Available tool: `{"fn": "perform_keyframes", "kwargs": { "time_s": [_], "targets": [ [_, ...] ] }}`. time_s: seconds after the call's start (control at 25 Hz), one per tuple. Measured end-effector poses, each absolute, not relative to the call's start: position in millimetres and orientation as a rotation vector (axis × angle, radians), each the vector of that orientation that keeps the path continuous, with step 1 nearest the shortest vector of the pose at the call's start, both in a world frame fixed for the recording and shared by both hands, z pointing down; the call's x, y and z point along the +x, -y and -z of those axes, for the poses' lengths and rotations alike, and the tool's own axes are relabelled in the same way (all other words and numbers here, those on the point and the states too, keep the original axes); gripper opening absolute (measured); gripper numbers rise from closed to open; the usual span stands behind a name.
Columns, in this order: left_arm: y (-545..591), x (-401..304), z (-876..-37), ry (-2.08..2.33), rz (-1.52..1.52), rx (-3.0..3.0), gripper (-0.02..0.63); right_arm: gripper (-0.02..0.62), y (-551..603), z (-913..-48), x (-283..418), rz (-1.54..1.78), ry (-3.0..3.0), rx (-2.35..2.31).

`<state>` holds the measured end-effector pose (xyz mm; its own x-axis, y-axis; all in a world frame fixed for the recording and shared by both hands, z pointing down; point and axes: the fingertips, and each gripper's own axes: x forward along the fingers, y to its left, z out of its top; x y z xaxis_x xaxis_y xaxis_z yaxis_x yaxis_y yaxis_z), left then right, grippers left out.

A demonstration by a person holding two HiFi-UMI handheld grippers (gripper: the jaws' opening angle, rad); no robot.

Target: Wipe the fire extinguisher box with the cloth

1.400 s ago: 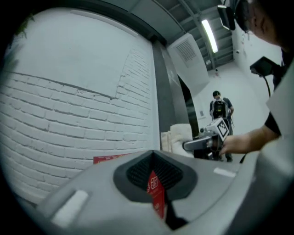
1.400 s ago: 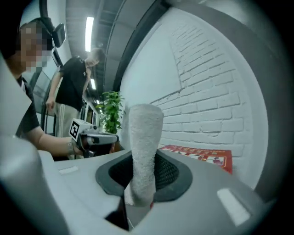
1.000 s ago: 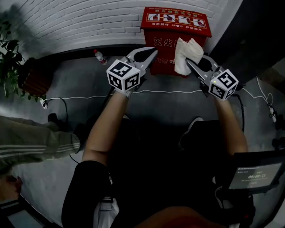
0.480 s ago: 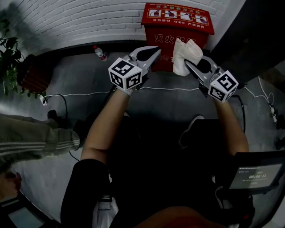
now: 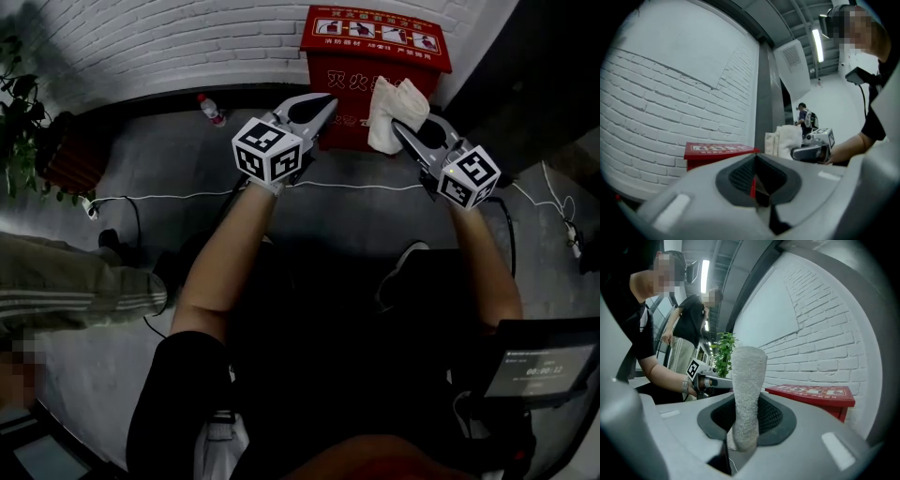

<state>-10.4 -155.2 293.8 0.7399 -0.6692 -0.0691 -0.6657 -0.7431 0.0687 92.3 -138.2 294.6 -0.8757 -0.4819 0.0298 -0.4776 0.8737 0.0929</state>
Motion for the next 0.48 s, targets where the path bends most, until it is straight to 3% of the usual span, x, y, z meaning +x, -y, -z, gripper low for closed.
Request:
{"fn": "perform_keyframes", "kwargs": {
  "time_s": [0.48],
  "targets": [
    [186.4, -26.6, -291.2, 1.238, 0.122, 2.847, 0.003, 0.098, 169.3, -308.1, 70.8, 0.131, 2.954, 0.725]
  ]
}}
